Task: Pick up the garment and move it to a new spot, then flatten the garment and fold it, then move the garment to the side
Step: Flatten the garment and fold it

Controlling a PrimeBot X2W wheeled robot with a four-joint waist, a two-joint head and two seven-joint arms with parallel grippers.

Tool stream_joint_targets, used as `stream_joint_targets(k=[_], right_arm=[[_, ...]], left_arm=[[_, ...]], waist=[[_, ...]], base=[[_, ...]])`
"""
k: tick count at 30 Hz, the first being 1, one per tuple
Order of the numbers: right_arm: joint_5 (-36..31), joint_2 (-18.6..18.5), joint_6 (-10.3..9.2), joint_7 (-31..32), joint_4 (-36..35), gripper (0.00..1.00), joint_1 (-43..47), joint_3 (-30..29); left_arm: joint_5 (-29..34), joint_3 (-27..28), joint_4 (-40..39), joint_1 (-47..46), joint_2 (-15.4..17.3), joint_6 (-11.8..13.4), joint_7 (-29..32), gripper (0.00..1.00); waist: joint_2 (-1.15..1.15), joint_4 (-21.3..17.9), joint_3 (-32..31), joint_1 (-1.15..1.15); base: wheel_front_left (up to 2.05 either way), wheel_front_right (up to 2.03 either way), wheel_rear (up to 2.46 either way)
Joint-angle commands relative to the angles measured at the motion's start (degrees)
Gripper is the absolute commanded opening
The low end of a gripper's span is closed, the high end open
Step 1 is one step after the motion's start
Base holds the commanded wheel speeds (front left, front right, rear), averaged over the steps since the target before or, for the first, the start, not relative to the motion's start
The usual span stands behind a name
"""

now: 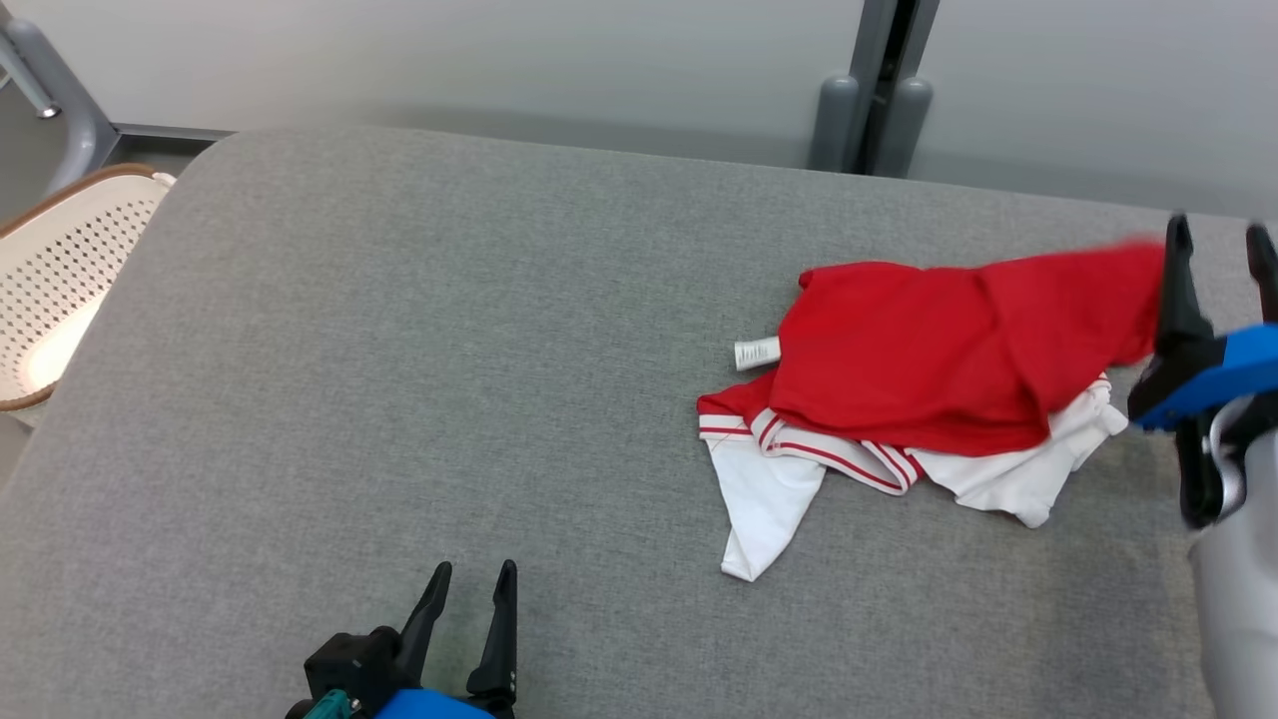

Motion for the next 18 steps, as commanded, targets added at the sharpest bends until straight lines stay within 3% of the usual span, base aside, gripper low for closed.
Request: stream_joint_targets(k=[1,7,14,18], right_arm=[[-1.52,0.83,0.00,-0.37,1.19,1.00,1.98,-2.34],[-4.79,5.06,0.00,-0.48,-0.99,1.00,7.82,-3.01],[-4.31,8.11,0.00,-0.48,-5.88,1.00,16.35,8.02],[-3.53,8.47,0.00,-0.47,-6.56,1.00,19.44,11.56]], left_arm=[[0.54,0.67,-0.04,-0.76,0.00,-0.09,-0.28,1.00],[1.23,1.52,0.08,-1.32,0.01,-0.09,-0.28,1.00],[0.57,0.76,-0.19,-2.21,0.01,-0.09,-0.28,1.00],[0.41,0.48,-0.31,-2.05,0.01,-0.09,-0.28,1.00]], waist=[[0.00,-0.45,0.23,0.00],[0.00,-2.92,0.39,0.00],[0.00,-4.03,0.01,0.00],[0.00,-3.93,-0.24,0.00]], base=[[0.00,0.00,0.00],[0.00,0.00,0.00],[0.00,0.00,0.00],[0.00,0.00,0.00]])
